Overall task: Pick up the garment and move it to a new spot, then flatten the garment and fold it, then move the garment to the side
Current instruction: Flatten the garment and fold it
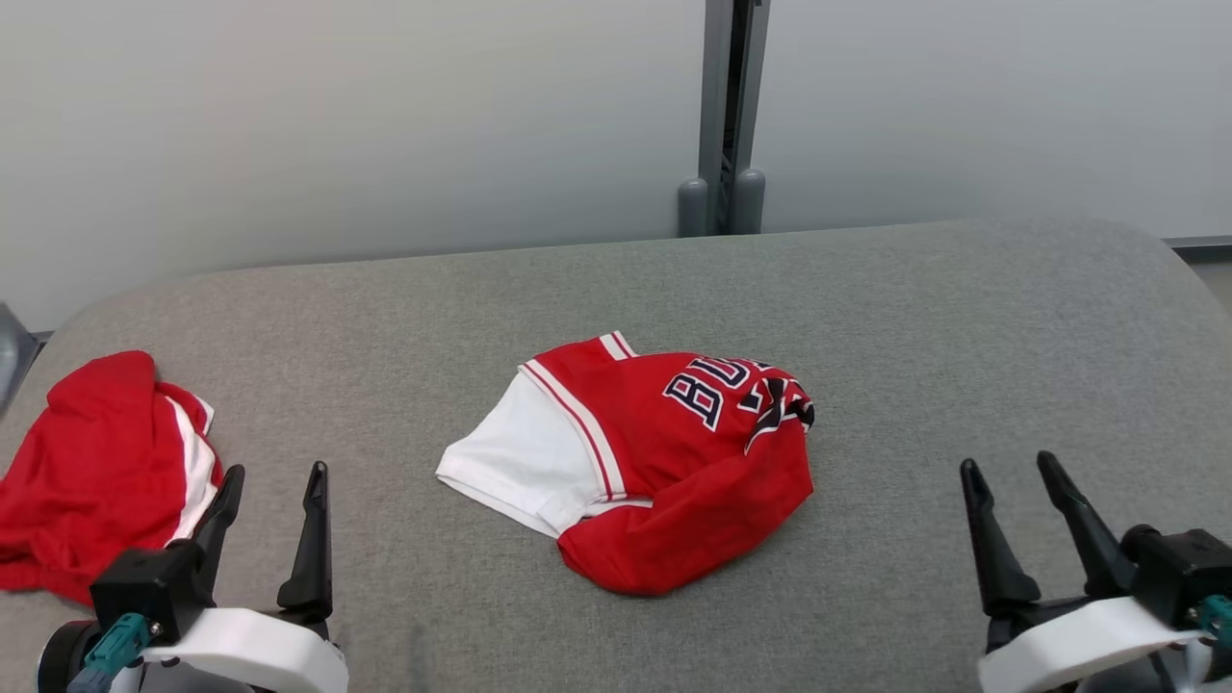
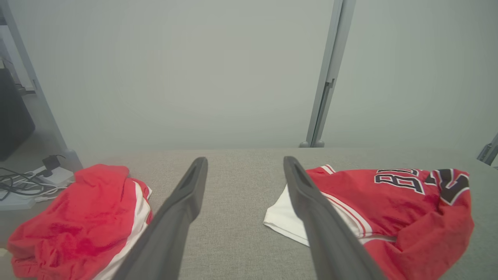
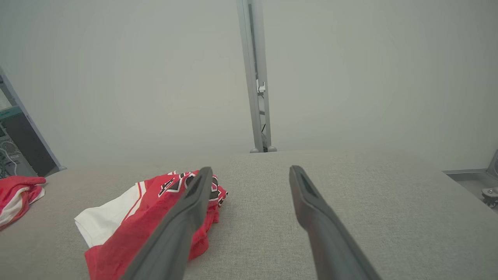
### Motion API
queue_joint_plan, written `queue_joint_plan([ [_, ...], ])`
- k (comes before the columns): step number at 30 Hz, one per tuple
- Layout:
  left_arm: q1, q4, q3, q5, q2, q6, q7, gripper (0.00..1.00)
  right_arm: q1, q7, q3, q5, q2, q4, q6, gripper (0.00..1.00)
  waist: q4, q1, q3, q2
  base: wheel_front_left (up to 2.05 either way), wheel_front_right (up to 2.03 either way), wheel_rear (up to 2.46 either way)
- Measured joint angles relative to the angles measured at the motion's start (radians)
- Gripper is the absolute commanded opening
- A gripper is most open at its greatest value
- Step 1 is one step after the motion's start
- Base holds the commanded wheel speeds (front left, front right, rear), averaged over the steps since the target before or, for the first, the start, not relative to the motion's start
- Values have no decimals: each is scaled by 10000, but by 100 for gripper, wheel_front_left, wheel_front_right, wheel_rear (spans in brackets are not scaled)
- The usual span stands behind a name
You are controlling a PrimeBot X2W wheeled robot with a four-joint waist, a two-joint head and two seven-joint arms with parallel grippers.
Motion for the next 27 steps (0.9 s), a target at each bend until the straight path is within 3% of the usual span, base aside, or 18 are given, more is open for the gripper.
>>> queue_joint_plan([
  [4, -218, 0, -88, 27, 2, -77, 10, 100, -234, 102, 767, -33, -2, -67, 0, 100, 329, 0, 113, 0, 0, 0, 0],
  [9, -692, 12, -186, 98, -75, -238, -90, 100, -999, 581, 2600, -81, -100, -36, 0, 100, 801, 0, 592, 0, 0, 0, 0],
  [16, -1279, 382, -297, 111, -311, -493, -451, 100, -1865, 2383, 4836, 349, -798, 828, 2, 100, 1634, 0, 1394, 0, 0, 0, 0],
  [20, -1685, 709, -416, 105, -587, -692, -761, 100, -2397, 3829, 5371, 282, -1352, 1490, 2, 100, 2172, 0, 1959, 0, 0, 0, 0],
  [27, -2071, 1239, -500, 77, -922, -932, -1110, 100, -3132, 4167, 5256, -445, -1649, 2247, 2, 100, 2705, 0, 2597, 0, 0, 0, 0],
])
